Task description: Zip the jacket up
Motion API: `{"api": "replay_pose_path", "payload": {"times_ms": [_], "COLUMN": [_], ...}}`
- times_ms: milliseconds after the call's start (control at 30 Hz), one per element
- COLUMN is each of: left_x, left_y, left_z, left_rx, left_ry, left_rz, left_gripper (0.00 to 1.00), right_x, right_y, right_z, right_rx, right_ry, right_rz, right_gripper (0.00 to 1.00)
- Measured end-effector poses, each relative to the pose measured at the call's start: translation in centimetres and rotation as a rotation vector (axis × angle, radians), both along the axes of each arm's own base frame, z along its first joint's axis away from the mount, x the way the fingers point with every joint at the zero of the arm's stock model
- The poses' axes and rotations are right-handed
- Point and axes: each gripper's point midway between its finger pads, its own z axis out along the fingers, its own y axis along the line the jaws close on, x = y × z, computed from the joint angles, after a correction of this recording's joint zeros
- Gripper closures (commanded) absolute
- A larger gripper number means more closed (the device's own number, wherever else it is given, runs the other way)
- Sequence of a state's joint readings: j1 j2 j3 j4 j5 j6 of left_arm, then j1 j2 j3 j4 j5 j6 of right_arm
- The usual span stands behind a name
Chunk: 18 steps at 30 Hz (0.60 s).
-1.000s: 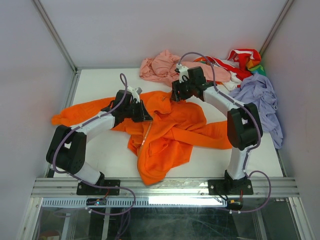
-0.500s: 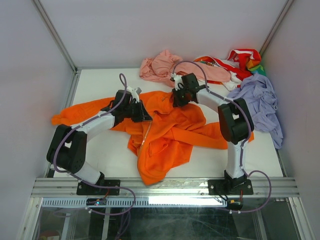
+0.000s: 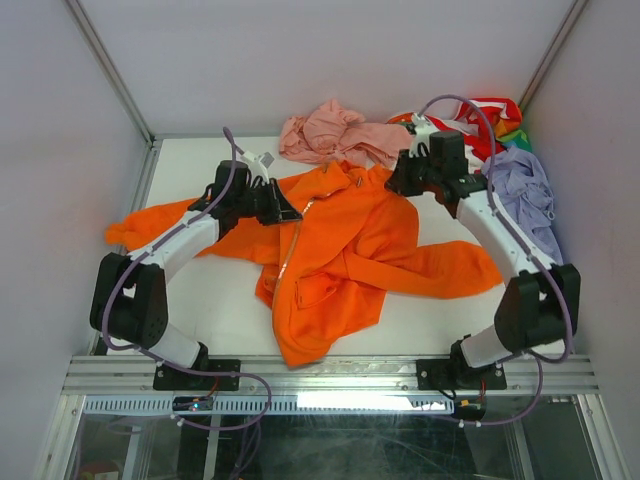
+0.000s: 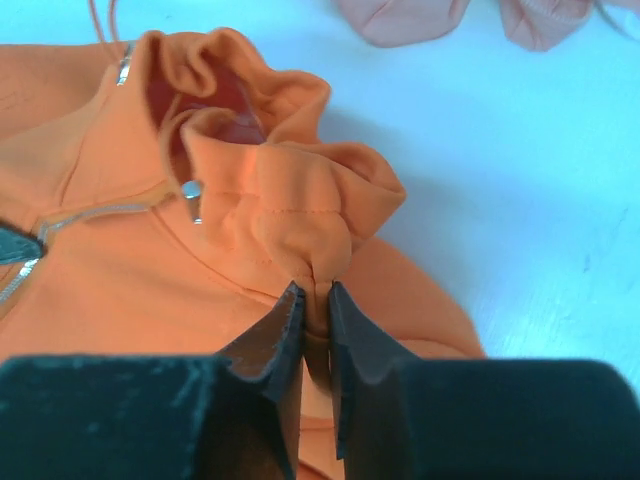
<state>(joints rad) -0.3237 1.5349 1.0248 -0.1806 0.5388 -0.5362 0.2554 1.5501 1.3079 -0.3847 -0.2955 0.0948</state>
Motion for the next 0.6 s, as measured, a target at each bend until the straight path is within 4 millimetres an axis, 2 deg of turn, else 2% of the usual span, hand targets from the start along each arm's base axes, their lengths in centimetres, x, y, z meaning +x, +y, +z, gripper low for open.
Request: {"api": "replay_pose_path", "payload": {"times_ms": [67,100,200,300,333,400,500,600], "left_x": [-0.4,-0.6,-1.3,-2.1,-2.4,-2.8,-3.2,-3.3], "left_y": [-0.3,-0.4,-0.7,-0.9,-0.9,-1.0,-0.9,-1.0], "left_z": [0.6,0.7,0.7,0.2,-0.1,-0.6,-1.1,-1.0], "left_rx": [-0.022,-0.032,-0.055,-0.066,-0.068,-0.072,-0.073,-0.078], "left_ry": [-0.004,-0.001,0.016,0.040,0.051,0.070,0.085,0.087], "left_rz": [-0.027,-0.039,-0.072,-0.096,-0.103,-0.114,-0.120,-0.129], "left_gripper": [1.00,1.00,1.00,1.00,1.00,1.00,1.00,1.00], "right_x": [-1.9,-3.0,-6.3,-8.7,-9.2,-10.1,-11.0,-11.9], "right_y": [-0.3,-0.4,-0.8,-0.8,-0.3,1.3,4.9,9.1], "right_z": [0.2,-0.4,-3.8,-6.0,-6.0,-4.4,-1.4,-0.2], "right_rx": [0.019,0.029,0.028,-0.005,-0.009,0.009,0.082,0.146], "right_ry": [0.005,0.020,0.126,0.192,0.188,0.137,0.036,0.010], "right_rz": [-0.016,-0.024,-0.046,-0.048,-0.032,0.033,0.178,0.336], "right_gripper": [0.72,0.66,0.54,0.51,0.51,0.53,0.59,0.66]}}
